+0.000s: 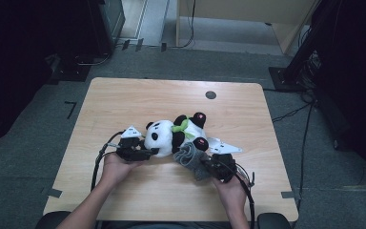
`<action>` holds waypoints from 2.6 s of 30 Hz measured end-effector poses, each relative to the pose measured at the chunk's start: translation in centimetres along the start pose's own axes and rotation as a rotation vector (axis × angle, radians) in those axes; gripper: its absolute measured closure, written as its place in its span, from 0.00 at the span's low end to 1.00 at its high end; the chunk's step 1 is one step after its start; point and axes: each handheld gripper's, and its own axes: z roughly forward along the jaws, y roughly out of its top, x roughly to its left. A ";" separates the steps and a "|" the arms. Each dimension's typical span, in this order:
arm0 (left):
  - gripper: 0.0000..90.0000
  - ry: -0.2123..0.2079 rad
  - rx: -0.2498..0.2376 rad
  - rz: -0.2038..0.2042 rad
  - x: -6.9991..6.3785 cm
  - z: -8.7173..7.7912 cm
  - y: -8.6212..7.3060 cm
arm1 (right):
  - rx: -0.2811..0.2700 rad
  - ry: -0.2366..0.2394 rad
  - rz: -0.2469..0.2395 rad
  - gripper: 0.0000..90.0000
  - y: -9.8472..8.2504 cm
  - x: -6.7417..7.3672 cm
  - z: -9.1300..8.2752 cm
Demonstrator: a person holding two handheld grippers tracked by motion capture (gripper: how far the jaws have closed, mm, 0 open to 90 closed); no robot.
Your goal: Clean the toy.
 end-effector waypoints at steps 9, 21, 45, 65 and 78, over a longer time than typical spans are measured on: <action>0.47 0.001 -0.001 0.005 0.0 0.0 -0.1 | -0.023 -0.064 0.071 0.90 0.0 -2.1 -1.1; 0.47 0.008 0.001 0.014 -0.1 0.0 -0.1 | -0.058 -0.091 0.155 0.90 0.6 -3.9 -2.2; 0.46 0.013 -0.001 0.020 -0.2 0.0 -0.1 | -0.097 -0.048 0.070 0.90 9.6 -4.0 -5.1; 0.46 0.004 0.000 0.014 0.0 0.0 0.0 | -0.049 0.162 -0.065 0.90 10.8 6.2 1.6; 0.46 0.001 0.006 0.015 0.0 -0.1 -0.1 | -0.009 0.219 -0.044 0.90 6.5 8.6 5.4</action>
